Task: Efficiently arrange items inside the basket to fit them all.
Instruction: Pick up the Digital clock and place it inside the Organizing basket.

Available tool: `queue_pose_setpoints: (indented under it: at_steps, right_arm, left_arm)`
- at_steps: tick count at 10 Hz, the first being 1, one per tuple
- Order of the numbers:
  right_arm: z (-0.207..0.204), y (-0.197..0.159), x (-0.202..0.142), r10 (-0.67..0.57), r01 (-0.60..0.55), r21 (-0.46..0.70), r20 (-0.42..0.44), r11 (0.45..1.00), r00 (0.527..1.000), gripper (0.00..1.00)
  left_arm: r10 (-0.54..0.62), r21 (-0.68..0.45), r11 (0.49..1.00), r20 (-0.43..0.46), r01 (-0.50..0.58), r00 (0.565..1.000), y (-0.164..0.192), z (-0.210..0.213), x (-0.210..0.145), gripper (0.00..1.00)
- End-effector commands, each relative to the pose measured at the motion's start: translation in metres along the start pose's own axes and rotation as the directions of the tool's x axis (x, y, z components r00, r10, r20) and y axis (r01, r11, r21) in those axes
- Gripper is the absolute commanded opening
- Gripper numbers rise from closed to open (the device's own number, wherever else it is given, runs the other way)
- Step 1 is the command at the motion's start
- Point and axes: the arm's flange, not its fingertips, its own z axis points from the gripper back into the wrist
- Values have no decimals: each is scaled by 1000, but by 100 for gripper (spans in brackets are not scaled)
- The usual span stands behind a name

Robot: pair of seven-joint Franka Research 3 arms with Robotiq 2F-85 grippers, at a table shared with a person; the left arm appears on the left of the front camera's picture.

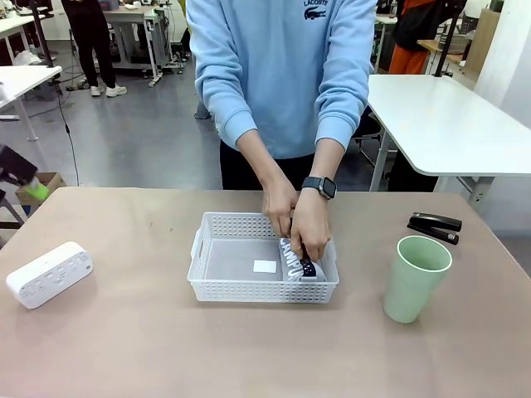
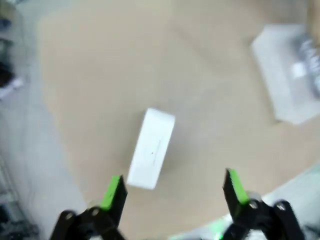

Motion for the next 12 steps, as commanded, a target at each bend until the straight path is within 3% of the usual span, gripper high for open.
queue_pose_setpoints:
  at_steps: [1,2,5,6,7,9,12]
  right_arm:
    - [0,1,2,30,-30,18,13,999,999,100]
    - [0,1,2,30,-30,18,13,999,999,100]
    - [0,1,2,30,-30,18,13,999,999,100]
    - [0,1,2,30,-30,18,13,999,999,100]
    - [0,1,2,30,-30,18,13,999,999,100]
    - [0,1,2,30,-30,18,13,999,999,100]
    - [0,1,2,30,-30,18,13,999,999,100]
  left_arm:
    - [-209,68,976,54,205,976,-1,-7,-3,100]
    - [0,0,1000,0,0,1000,0,0,0,100]
    - [0,0,1000,0,0,1000,0,0,0,100]
    - [-46,13,999,-2,46,999,-1,-6,0,100]
    - [-190,-9,982,-19,190,982,2,-18,2,100]
    - [-343,-12,939,-9,343,939,1,-36,-12,100]
    - [-388,68,917,-78,393,918,4,-63,-40,100]
